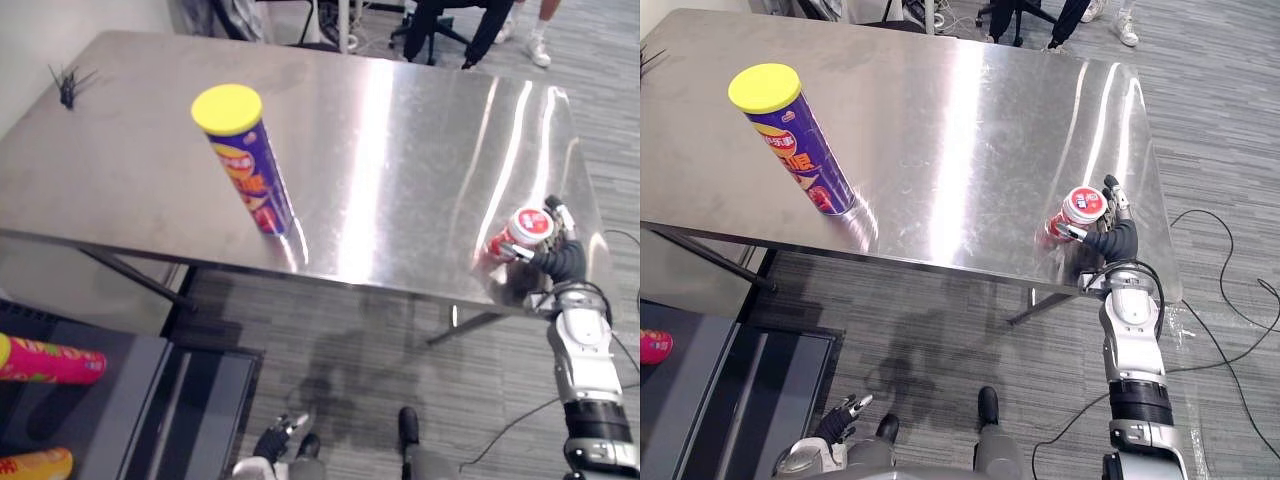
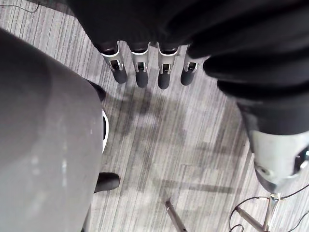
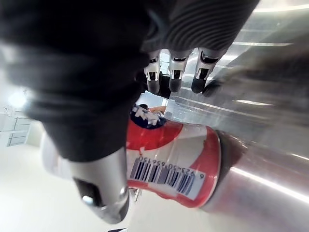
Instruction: Put the gum and the chips on the shelf.
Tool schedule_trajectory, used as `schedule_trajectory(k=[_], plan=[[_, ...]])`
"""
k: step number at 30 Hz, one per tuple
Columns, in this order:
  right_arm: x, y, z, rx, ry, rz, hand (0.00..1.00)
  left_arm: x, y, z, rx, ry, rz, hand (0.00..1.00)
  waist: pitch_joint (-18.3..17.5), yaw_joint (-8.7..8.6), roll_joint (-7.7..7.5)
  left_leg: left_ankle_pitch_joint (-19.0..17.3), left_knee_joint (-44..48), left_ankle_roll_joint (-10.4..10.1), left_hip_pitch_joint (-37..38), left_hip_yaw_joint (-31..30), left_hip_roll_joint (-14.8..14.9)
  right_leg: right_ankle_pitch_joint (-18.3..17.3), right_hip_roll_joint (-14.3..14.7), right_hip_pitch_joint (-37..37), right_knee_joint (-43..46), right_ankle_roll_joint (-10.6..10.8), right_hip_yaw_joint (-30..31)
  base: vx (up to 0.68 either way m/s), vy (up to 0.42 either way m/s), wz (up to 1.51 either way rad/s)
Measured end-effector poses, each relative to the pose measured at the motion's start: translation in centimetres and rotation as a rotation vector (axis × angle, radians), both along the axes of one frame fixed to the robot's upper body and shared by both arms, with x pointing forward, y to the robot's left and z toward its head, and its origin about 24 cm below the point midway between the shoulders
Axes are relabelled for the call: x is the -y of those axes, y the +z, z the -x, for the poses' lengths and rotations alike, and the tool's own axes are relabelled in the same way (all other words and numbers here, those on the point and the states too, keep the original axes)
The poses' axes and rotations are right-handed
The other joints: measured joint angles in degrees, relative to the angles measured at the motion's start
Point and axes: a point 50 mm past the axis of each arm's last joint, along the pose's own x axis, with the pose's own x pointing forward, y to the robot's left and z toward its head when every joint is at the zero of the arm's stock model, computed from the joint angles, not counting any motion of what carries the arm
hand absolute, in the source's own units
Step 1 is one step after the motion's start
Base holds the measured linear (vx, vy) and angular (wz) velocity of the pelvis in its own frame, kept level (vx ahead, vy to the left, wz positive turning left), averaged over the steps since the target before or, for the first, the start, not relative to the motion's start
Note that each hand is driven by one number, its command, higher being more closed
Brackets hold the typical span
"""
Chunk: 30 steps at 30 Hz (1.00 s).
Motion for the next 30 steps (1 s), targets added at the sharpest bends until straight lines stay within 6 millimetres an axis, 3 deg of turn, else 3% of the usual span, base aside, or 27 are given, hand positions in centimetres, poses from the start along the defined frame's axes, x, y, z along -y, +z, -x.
schedule_trajectory(k=[18,25,28,30], plan=[[-0.4,1.3,-0.4,0.046,0.014,0.017,1.00,0.0,0.1,-0.2,0.011,0.004,0.000,0.00,0.1,0.73,-0.10,0.0,0.0,0.0,0.4,-0.4,-0.3,0.0,-0.2,0.2,0.0,0.0,0.2,0.01,0.002,0.01],[-1.8,4.3,0.3,0.173,0.066,0.076,1.00,-0.3,0.0,0.1,0.005,0.041,0.001,0.00,0.1,0.85,-0.05,0.0,0.0,0.1,2.5,-0.8,-0.2,0.0,-0.2,2.6,0.0,0.0,0.3,0.00,0.003,0.02],[-3.7,6.5,0.4,0.270,0.149,0.102,1.00,-0.5,0.0,0.3,0.001,0.052,0.001,0.00,0.1,0.84,-0.04,0.0,0.1,0.1,3.6,-1.0,-0.3,0.0,-0.2,3.5,0.0,0.0,0.3,-0.01,0.010,0.03],[-6.4,8.3,0.5,0.348,0.278,0.114,1.00,-0.6,0.0,0.4,-0.003,0.066,0.004,0.00,0.0,0.87,0.10,0.0,0.2,0.0,3.9,-1.0,-0.2,0.0,-0.2,3.7,0.0,0.0,0.3,-0.02,-0.001,-0.01]])
